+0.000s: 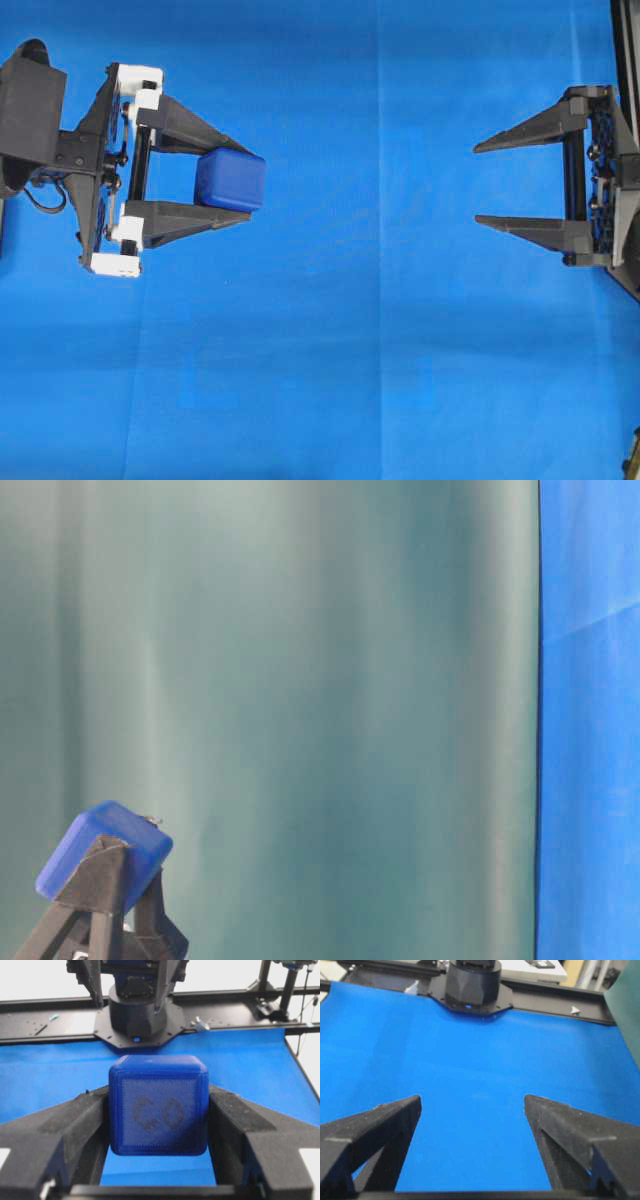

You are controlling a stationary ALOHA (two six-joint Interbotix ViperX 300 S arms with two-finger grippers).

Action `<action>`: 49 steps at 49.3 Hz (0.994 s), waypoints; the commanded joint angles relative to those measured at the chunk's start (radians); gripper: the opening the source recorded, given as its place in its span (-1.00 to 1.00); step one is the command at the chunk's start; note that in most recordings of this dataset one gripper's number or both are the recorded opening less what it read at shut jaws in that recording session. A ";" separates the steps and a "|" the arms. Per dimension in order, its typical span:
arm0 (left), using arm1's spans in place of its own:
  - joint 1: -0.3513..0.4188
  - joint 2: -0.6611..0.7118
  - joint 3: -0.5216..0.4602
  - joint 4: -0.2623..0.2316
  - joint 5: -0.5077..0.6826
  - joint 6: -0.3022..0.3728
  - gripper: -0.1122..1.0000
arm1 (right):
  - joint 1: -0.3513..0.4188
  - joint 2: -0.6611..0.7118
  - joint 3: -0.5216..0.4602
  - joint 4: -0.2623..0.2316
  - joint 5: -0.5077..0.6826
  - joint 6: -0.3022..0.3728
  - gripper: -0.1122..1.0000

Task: Handover the blue block to the right arm after grasping it with the left arm, then place it in the designated position.
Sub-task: 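Raise the cube upright toward the center, holding it in the left gripper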

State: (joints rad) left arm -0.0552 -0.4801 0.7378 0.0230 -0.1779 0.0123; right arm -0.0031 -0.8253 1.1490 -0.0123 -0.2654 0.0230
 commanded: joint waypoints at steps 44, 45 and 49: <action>0.008 -0.037 -0.009 -0.006 -0.012 -0.003 0.07 | 0.000 -0.046 -0.115 -0.535 0.037 -0.689 0.92; 0.008 -0.037 -0.011 -0.006 -0.012 -0.003 0.07 | 0.000 -0.046 -0.115 -0.540 0.037 -0.698 0.92; 0.008 -0.037 -0.011 -0.006 -0.014 -0.003 0.07 | 0.000 -0.046 -0.115 -0.563 0.037 -0.726 0.92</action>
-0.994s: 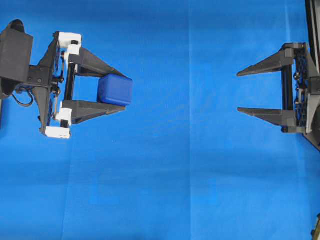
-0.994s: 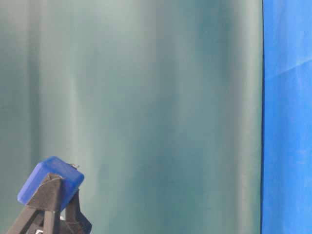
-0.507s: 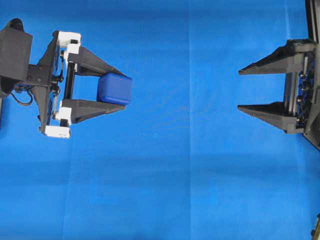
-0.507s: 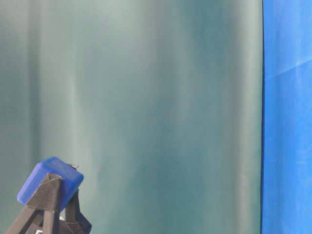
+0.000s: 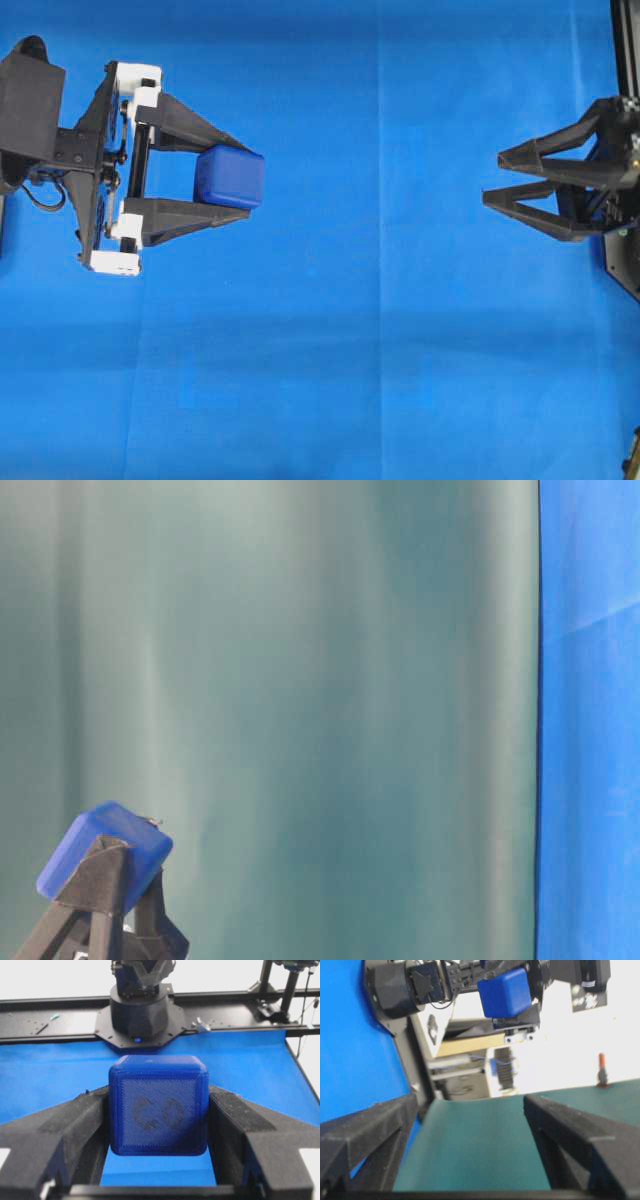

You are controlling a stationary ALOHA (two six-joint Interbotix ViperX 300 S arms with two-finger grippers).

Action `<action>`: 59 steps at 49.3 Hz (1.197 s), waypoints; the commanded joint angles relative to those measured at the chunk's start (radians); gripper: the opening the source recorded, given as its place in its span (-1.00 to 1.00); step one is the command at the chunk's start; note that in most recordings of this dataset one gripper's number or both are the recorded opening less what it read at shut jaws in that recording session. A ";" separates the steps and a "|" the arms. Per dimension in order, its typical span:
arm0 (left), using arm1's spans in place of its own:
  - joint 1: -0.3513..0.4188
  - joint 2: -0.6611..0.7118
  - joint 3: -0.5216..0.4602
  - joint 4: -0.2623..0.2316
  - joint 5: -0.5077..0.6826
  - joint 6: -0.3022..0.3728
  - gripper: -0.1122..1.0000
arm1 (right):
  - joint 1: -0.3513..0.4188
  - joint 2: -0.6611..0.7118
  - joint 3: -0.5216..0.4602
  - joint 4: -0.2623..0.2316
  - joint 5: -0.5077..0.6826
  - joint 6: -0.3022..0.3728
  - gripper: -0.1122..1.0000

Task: Handover the blue block to the right arm after grasping it with the left arm, then place it in the designated position.
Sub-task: 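Raise the cube upright toward the center, holding it in the left gripper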

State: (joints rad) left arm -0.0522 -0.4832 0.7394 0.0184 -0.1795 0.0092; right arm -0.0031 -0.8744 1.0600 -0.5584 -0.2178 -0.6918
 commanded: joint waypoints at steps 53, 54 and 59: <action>0.005 -0.034 -0.008 -0.005 -0.012 -0.006 0.07 | 0.000 0.003 -0.035 -0.055 -0.040 -0.064 0.90; 0.005 -0.034 -0.008 -0.005 -0.012 -0.006 0.07 | 0.000 0.003 -0.035 -0.055 -0.040 -0.064 0.90; 0.008 -0.034 -0.008 -0.005 -0.011 -0.006 0.07 | 0.000 0.003 -0.035 -0.055 -0.040 -0.064 0.90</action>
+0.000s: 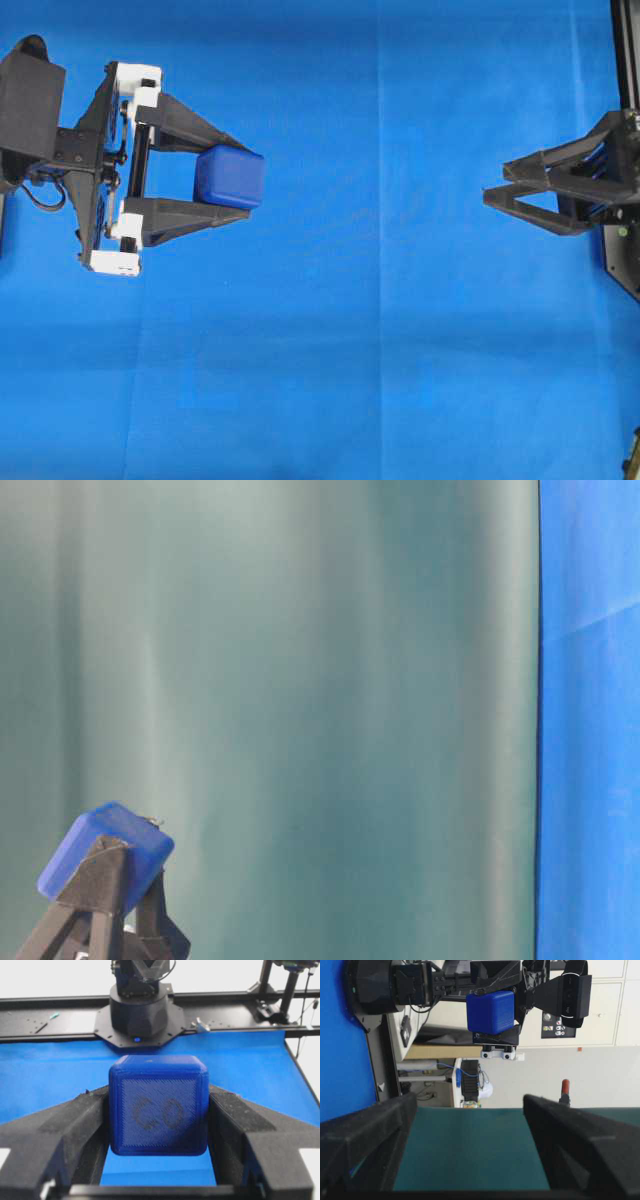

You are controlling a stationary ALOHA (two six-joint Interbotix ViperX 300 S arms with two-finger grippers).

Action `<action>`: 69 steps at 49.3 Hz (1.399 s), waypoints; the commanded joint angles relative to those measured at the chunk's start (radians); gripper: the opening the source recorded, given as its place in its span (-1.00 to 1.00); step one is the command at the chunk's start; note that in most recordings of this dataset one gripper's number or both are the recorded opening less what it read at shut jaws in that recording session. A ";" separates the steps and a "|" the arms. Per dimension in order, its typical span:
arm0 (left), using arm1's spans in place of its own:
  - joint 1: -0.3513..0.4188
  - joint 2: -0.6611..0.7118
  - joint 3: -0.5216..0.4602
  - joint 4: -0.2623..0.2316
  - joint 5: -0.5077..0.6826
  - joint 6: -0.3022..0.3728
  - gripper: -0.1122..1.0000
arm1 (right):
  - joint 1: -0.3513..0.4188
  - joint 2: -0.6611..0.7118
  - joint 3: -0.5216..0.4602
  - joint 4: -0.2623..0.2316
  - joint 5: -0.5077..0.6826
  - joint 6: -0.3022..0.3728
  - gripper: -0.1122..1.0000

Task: Handover the blue block to the right arm after grasping it with the left arm, then place it in the designated position.
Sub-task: 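Raise the cube upright toward the center, holding it in the left gripper, then reach the right gripper to the cube and close on it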

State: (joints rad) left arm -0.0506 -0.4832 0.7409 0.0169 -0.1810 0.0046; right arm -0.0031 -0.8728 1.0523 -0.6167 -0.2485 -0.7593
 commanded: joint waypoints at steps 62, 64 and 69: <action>0.012 -0.034 -0.003 -0.003 -0.006 -0.011 0.07 | -0.011 0.341 -0.287 0.006 -0.035 0.003 0.90; 0.012 -0.034 -0.003 -0.003 -0.006 -0.011 0.07 | -0.011 0.370 -0.311 0.006 -0.037 0.003 0.90; 0.012 -0.035 -0.002 -0.003 -0.006 -0.011 0.07 | -0.012 0.433 -0.373 0.006 -0.041 0.003 0.90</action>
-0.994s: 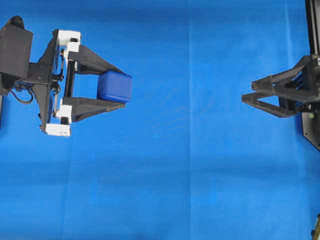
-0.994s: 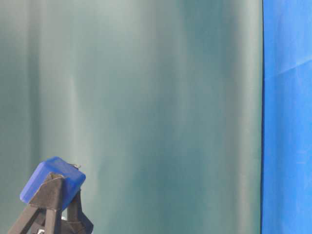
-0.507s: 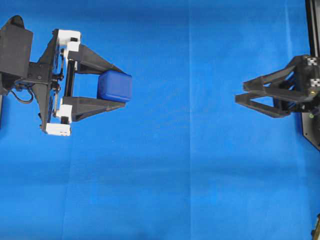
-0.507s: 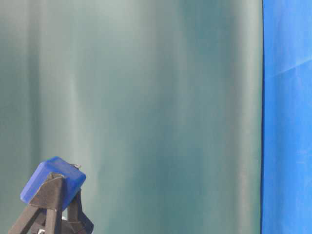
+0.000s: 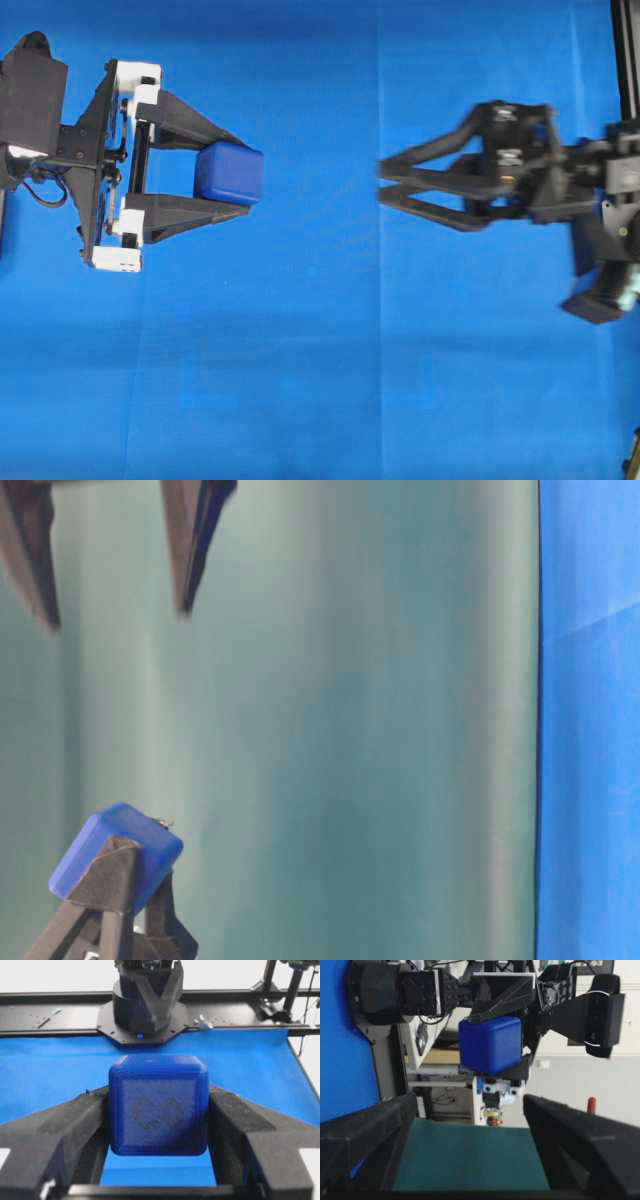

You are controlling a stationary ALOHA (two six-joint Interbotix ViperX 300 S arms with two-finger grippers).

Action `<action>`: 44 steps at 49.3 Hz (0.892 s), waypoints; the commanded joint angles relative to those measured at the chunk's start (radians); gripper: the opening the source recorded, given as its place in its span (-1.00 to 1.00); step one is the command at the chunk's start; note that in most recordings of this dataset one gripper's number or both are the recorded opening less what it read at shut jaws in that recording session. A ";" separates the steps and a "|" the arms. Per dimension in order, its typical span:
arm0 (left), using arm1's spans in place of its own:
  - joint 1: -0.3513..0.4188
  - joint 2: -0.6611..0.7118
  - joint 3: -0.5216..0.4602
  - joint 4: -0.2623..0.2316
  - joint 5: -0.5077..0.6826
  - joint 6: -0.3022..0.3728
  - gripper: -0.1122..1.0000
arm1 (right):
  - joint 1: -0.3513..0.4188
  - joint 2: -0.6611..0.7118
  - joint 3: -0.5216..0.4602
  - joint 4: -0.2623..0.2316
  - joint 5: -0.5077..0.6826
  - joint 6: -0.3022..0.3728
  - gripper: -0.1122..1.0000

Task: Handover the blue block to the right arm after grasping it with the left arm, then place it in the designated position.
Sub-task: 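Reach the right gripper to the cube and close on it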

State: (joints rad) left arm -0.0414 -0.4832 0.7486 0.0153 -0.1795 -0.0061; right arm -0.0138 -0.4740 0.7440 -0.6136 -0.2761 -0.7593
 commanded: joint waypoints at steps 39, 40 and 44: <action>0.009 -0.034 -0.011 -0.002 -0.008 0.000 0.07 | -0.003 0.368 -0.411 0.000 -0.003 0.005 0.90; 0.009 -0.034 -0.011 -0.002 -0.008 0.000 0.07 | -0.002 0.371 -0.414 0.000 -0.003 0.005 0.90; 0.011 -0.034 -0.011 -0.002 -0.008 0.000 0.07 | -0.003 0.376 -0.420 0.002 0.005 0.005 0.90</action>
State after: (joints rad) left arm -0.0353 -0.4893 0.7486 0.0153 -0.1810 -0.0061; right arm -0.0153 -0.0874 0.3590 -0.6151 -0.2715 -0.7578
